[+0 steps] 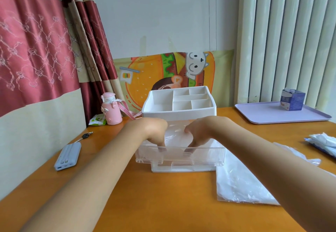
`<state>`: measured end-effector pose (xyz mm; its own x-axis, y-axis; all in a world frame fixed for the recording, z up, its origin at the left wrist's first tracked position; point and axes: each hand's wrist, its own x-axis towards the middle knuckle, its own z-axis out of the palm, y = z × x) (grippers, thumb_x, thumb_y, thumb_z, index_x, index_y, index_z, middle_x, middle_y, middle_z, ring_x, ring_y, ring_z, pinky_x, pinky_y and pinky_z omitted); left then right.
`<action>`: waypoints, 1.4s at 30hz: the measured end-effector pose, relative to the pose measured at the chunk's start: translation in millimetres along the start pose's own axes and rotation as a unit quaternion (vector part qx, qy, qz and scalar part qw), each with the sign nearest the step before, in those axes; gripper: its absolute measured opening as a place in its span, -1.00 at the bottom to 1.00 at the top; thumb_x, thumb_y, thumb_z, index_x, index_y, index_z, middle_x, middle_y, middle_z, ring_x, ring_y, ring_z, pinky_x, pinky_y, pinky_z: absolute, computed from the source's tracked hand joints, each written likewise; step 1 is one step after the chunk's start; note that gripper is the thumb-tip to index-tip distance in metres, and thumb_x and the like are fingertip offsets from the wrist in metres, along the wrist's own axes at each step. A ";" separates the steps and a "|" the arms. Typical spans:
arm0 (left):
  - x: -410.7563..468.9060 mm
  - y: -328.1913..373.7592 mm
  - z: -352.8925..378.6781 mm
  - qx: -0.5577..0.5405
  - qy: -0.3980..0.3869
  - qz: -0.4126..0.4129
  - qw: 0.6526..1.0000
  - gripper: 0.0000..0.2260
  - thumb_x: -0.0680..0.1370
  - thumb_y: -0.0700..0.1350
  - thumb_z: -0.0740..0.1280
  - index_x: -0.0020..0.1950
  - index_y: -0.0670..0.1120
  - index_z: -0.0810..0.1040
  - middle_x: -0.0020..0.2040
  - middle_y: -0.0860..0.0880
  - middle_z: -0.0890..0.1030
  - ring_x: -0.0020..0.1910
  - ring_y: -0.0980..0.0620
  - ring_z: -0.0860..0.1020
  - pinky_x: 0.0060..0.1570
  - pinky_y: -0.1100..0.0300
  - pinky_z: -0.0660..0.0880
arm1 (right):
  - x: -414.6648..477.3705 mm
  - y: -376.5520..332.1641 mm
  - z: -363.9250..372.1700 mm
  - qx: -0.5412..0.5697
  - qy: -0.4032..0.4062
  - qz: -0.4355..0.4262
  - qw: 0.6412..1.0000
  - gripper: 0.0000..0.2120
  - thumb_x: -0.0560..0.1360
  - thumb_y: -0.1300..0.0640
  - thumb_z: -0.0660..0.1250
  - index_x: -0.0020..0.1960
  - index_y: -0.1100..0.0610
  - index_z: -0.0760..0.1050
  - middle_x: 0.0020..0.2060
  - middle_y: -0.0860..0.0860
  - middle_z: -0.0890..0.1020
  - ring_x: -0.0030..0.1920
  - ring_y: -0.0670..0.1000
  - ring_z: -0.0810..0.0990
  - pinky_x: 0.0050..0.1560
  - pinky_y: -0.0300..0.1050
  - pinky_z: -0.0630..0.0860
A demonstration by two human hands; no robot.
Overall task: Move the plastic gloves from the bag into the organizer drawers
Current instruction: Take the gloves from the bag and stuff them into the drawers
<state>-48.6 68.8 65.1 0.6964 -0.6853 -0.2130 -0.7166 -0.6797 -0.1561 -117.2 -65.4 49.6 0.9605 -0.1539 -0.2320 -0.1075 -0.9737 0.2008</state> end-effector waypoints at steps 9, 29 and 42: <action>13.2 -4.6 -0.9 0.009 -0.068 -0.001 0.998 -0.35 0.46 0.09 0.45 0.44 -0.16 0.33 0.31 -0.09 0.48 0.21 -0.11 0.50 0.19 0.04 0.49 | -0.3 3.5 -0.9 -0.003 -0.009 0.010 1.000 -0.18 0.38 -0.34 0.33 0.46 0.14 0.28 0.34 0.06 0.45 0.32 0.13 0.41 0.32 -0.06 0.32; -42.1 125.3 24.4 -0.349 0.288 0.230 0.862 -0.56 0.54 0.05 0.37 -0.48 -0.06 0.34 -0.43 -0.08 0.48 -0.37 -0.02 0.47 -0.12 -0.02 0.49 | -123.5 102.1 55.3 0.254 0.413 0.105 0.868 -0.54 0.48 -0.10 0.35 -0.48 0.17 0.49 -0.68 -0.13 0.41 -0.56 -0.13 0.39 -0.47 -0.30 0.28; 43.2 240.1 93.5 -0.285 0.094 0.273 0.914 -0.55 0.58 0.10 0.28 0.43 -0.04 0.39 0.47 0.04 0.32 0.44 0.10 0.28 0.35 0.30 0.18 | -144.2 227.6 184.5 0.347 0.163 0.303 0.872 -0.71 0.45 -0.15 0.38 -0.05 0.07 0.51 -0.08 -0.03 0.53 0.01 0.03 0.47 -0.19 -0.25 0.32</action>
<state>-194.2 -99.6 -71.8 0.2732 -0.9594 0.0698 -0.8607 -0.2114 0.4632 -327.5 -295.8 -46.8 0.6830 -0.7301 0.0221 -0.6418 -0.6143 -0.4589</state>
